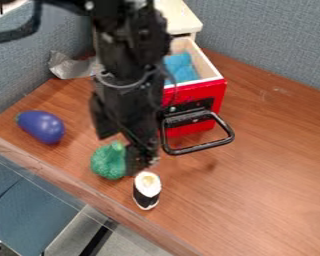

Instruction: Puts the green thing in the drawer

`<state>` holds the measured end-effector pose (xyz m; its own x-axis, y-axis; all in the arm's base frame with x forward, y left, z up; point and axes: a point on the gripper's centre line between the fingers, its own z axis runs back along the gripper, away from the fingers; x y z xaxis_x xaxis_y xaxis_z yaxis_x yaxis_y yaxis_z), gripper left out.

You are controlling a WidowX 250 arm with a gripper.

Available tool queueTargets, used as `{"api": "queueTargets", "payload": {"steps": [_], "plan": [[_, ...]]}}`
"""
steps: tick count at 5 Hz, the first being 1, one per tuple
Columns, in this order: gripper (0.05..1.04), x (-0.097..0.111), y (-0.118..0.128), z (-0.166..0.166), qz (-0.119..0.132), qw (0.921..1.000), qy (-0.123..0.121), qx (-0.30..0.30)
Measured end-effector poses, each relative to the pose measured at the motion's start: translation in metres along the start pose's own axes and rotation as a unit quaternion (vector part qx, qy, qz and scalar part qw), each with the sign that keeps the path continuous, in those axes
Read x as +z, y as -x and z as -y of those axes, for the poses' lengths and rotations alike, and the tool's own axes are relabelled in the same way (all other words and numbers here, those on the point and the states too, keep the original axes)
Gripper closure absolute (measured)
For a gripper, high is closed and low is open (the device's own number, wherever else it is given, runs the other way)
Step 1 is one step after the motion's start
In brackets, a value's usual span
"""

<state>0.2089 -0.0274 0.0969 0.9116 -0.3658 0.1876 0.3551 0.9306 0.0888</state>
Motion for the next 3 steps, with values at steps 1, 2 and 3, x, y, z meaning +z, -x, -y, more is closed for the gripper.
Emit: {"api": "queueTargets", "payload": {"steps": [1,2,3], "plan": [[0.083,-0.005,0.003,-0.015,-0.001,0.9998,-0.005,0.021],[0.083,-0.015,0.005,-0.031,-0.007,0.9991,-0.004,0.042],[0.083,-0.022,-0.001,-0.039,-0.006,0.9987,-0.001,0.051]]}}
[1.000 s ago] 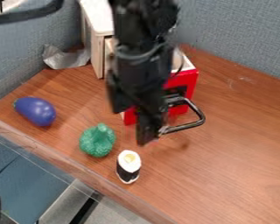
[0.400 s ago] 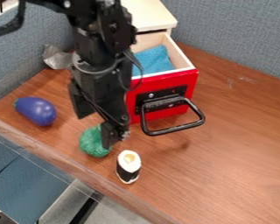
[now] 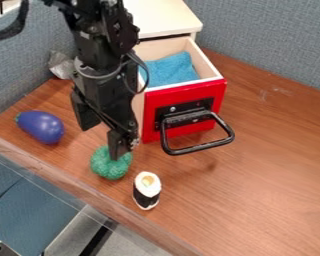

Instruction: Puts the green thing in the drawer

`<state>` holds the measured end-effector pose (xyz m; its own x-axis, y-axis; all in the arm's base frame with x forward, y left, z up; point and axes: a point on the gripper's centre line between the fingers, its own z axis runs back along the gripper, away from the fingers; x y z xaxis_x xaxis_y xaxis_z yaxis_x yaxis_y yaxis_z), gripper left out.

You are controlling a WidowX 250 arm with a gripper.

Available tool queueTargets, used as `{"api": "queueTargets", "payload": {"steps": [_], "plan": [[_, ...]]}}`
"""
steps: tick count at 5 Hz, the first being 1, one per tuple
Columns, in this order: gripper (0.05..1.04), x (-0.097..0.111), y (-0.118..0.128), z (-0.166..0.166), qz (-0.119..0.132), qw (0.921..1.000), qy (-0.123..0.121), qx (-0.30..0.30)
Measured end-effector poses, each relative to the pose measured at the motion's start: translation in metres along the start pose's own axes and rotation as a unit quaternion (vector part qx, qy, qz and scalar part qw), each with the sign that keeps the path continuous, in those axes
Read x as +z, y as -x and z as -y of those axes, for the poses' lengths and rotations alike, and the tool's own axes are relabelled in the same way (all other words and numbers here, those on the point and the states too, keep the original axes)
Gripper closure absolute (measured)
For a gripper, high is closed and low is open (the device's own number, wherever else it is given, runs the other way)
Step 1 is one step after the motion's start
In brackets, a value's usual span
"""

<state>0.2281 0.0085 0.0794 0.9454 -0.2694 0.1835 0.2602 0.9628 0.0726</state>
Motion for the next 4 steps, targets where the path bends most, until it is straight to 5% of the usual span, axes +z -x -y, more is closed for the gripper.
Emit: {"api": "queueTargets", "payload": {"steps": [2,4], "plan": [[0.083,-0.025,-0.012,0.004,-0.007,0.9994,0.032,0.007],[0.138,-0.032,-0.018,0.009,-0.006,0.9994,0.033,0.003]]}}
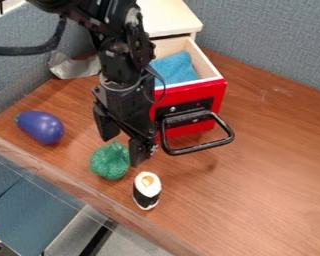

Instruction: Puts the green thing in the drawer

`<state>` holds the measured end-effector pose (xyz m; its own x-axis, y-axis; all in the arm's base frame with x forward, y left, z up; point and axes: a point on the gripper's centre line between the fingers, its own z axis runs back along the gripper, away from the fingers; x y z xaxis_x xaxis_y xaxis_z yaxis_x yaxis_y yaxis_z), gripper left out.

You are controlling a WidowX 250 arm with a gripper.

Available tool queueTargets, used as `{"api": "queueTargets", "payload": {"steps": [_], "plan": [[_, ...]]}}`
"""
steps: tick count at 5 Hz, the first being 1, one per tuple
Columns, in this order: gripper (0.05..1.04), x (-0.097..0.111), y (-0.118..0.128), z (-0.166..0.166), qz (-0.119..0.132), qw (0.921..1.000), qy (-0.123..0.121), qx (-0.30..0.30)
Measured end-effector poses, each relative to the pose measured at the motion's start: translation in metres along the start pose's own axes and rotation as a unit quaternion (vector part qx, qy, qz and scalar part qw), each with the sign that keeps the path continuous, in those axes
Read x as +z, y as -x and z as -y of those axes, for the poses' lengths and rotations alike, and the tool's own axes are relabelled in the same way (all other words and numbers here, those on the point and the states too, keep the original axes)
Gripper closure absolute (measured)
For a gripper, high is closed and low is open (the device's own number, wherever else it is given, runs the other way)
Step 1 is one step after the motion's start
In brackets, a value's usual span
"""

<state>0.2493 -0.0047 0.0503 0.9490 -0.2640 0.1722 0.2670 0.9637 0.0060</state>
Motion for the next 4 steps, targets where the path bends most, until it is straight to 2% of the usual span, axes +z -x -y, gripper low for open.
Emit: {"api": "queueTargets", "payload": {"steps": [2,3,4], "plan": [[0.736,-0.0030,0.0010,0.0021,-0.008,0.9999,-0.005,0.003],[0.813,-0.0028,0.0011,0.0017,-0.011,0.9999,-0.010,0.002],[0.813,-0.0024,0.0019,0.0027,-0.014,0.9998,-0.012,0.000]]}}
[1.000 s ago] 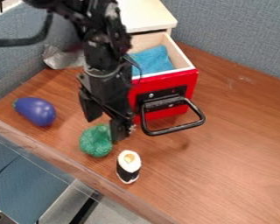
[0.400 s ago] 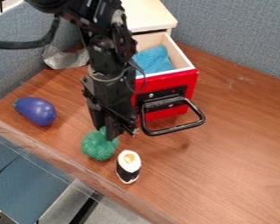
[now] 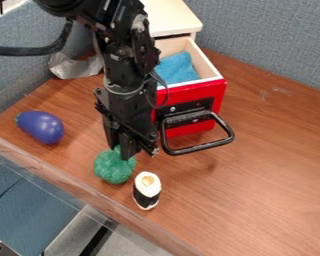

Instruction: Puts the green thing in the drawer

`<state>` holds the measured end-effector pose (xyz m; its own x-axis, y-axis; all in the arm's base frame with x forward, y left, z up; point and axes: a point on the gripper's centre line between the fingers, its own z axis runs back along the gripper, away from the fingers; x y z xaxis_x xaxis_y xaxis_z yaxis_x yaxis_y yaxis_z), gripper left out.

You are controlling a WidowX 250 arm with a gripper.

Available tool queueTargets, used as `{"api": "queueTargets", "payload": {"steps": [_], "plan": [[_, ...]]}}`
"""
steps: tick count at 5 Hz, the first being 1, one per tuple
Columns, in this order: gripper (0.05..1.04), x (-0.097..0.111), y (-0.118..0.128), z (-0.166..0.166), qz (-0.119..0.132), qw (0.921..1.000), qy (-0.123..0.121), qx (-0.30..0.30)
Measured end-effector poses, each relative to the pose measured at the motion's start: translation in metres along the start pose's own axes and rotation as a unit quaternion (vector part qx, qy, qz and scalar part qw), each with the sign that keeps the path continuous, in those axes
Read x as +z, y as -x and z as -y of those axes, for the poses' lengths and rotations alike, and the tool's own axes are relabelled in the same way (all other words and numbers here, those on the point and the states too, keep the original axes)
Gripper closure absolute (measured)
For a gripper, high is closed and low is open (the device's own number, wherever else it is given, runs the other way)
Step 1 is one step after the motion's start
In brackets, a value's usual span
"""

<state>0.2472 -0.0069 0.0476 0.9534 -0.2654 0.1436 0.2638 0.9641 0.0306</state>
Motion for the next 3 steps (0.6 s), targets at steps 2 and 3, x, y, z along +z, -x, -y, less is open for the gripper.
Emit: {"api": "queueTargets", "payload": {"steps": [2,3], "plan": [[0.813,0.021,-0.009,0.003,0.011,0.9999,0.004,-0.003],[0.814,0.049,-0.023,0.004,0.029,0.9996,-0.003,-0.005]]}}
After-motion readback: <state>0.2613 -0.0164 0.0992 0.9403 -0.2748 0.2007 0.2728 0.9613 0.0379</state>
